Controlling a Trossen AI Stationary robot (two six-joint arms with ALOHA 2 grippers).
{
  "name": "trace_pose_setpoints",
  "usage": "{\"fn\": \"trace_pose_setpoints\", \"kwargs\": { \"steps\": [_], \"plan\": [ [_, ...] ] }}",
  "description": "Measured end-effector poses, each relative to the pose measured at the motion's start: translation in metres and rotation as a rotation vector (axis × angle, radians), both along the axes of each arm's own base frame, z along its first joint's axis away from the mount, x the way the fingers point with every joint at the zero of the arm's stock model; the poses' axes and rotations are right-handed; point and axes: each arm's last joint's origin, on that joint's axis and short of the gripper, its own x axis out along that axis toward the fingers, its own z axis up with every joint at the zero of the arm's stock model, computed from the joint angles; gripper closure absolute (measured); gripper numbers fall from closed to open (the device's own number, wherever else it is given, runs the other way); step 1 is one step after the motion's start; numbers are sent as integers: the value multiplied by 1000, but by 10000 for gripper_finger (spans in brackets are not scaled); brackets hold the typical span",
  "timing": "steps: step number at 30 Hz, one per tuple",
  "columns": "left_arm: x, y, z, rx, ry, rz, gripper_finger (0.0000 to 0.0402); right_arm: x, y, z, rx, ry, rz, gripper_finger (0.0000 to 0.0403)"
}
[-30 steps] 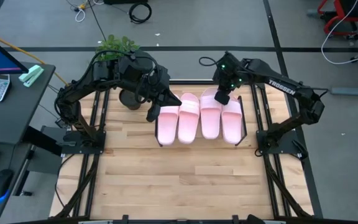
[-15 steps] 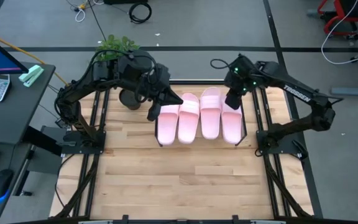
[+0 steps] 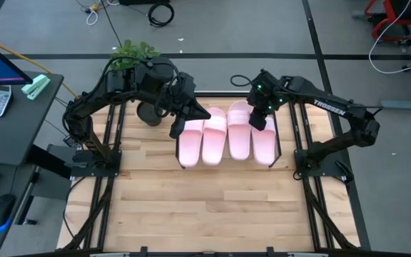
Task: Pick and place slides into the shelf
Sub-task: Put the pink slide on the shelf
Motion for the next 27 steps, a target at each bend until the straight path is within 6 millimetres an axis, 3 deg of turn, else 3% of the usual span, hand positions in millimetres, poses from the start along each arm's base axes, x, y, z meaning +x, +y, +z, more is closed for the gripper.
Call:
{"fn": "trace_pose_setpoints", "kwargs": {
  "steps": [20, 27],
  "plan": [
    [0, 0, 0, 1, 1, 0, 387, 3, -1, -1, 4, -12, 6, 403],
    [0, 0, 0, 0, 4, 0, 380, -4, -1, 8, -29, -51, -18, 403]
  ]
}}
